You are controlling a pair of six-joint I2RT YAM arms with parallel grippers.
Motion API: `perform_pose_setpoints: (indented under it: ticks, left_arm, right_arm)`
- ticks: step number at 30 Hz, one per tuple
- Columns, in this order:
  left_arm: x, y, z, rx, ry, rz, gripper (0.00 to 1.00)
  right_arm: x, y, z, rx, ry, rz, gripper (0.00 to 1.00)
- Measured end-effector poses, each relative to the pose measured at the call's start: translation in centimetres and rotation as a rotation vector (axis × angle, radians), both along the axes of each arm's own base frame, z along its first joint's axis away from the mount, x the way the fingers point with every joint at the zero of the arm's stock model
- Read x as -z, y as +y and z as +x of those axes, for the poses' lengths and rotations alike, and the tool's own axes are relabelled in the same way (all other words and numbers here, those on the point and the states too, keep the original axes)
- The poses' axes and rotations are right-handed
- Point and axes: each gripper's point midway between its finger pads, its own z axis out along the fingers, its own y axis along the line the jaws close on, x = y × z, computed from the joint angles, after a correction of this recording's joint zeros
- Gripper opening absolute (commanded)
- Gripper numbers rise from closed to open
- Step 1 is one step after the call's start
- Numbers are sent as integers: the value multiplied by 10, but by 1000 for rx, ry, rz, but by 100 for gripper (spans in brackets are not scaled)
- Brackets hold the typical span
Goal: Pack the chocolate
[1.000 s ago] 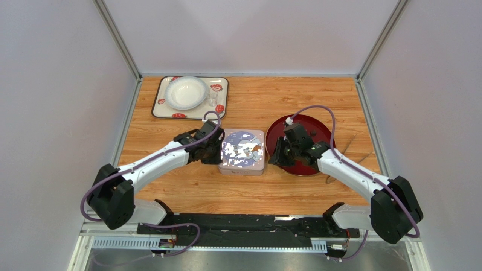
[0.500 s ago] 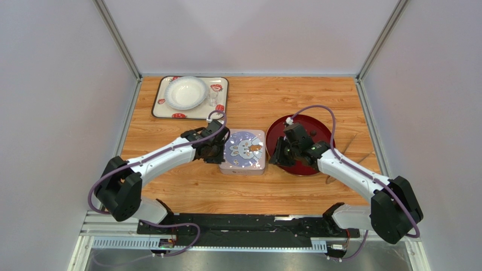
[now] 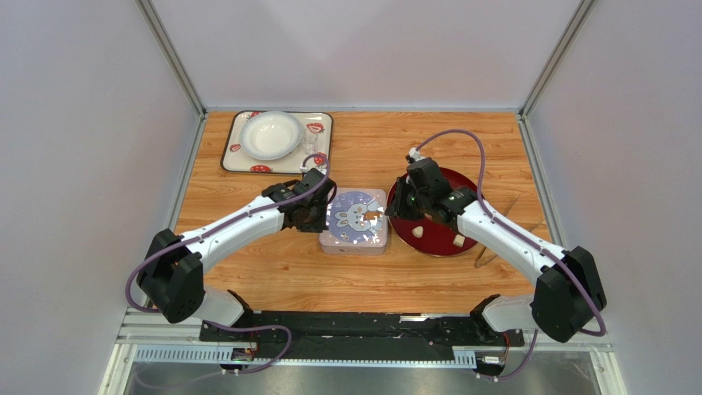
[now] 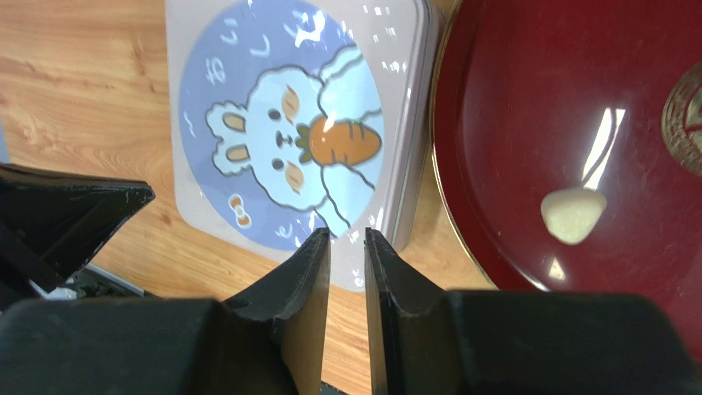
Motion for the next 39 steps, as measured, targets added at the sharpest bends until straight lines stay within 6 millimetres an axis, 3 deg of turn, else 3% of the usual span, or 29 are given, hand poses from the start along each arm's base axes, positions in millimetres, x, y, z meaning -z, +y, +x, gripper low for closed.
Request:
perform_pose_setpoints:
  ticks: [4, 8, 14, 25, 39]
  left_arm:
    - [-29, -5, 28, -18, -79, -35, 0]
    - [-49, -13, 66, -23, -150, -50, 0]
    - [-31, -21, 106, -7, -144, 6, 0]
    - [10, -13, 120, 0, -68, 93, 0]
    - [15, -32, 133, -14, -98, -7, 0]
  right_arm:
    - [-14, 10, 29, -5, -55, -33, 14]
    - [-12, 17, 55, -3, -71, -74, 2]
    - [8, 22, 79, -9, -47, -131, 0]
    - [51, 18, 91, -6, 28, -213, 0]
    - [53, 33, 99, 1, -9, -130, 0]
